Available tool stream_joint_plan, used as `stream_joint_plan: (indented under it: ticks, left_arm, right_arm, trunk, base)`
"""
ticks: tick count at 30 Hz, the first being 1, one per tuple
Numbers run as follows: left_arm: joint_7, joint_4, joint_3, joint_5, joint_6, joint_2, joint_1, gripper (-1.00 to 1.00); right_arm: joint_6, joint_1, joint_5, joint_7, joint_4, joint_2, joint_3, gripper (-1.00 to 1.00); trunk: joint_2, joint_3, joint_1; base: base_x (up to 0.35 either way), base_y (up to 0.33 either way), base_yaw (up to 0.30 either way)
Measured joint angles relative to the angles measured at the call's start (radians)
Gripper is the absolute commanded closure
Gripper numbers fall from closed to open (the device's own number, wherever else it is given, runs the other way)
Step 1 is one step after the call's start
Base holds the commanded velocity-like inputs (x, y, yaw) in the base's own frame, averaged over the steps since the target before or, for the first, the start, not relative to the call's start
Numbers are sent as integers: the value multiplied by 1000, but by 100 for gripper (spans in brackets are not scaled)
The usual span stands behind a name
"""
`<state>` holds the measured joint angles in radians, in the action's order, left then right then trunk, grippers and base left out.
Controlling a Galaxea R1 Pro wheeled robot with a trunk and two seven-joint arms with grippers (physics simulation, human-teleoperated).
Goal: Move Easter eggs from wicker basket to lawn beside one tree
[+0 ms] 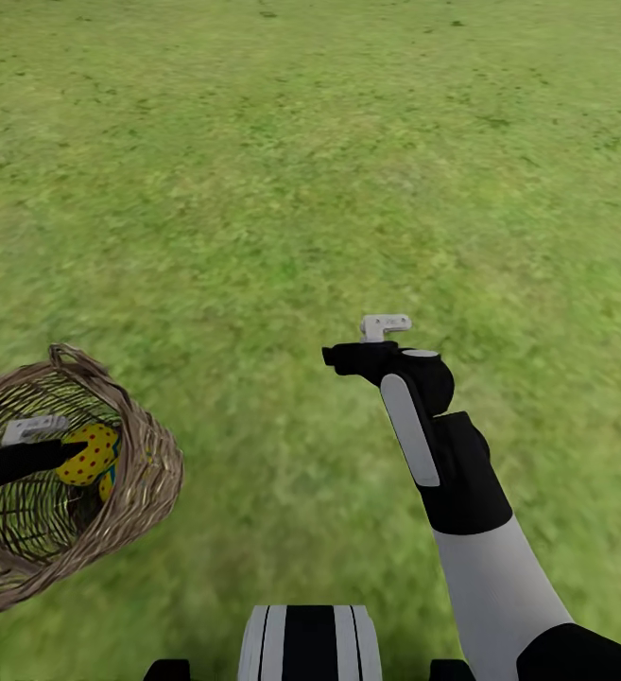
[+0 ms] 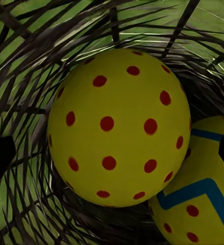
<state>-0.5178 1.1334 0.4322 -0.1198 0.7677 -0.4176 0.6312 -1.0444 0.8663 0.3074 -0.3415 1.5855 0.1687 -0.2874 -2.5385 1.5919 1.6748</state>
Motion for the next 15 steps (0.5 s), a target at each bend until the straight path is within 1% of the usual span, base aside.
stream_joint_plan:
  ticks: [3,5,6,8,10,15]
  left_arm:
    - [0,-1,0,6,2,0,3,-100]
    - [-1,0,0,28,2,-1,4,-100]
    - [-2,0,0,47,1,-2,4,-100]
    - [-3,2,0,73,0,-3,4,-100]
    - [-4,3,0,86,-1,-5,5,-100]
    - [-4,2,0,98,-2,-7,5,-100]
  right_arm:
    - [0,0,0,0,0,0,0,-100]
    - [0,0,0,0,0,0,0,-100]
    - [0,0,0,0,0,0,0,-100]
    - [0,0,0,0,0,0,0,-100]
    - [0,0,0,1,0,0,0,-100]
    - [0,0,0,0,0,0,0,-100]
  trunk:
    - [0,0,0]
    - [0,0,0]
    - [0,0,0]
    - [0,0,0]
    - [0,0,0]
    - [0,0,0]
  base:
    - [0,0,0]
    - [0,0,0]
    - [0,0,0]
    - [0,0,0]
    - [0,0,0]
    - [0,0,0]
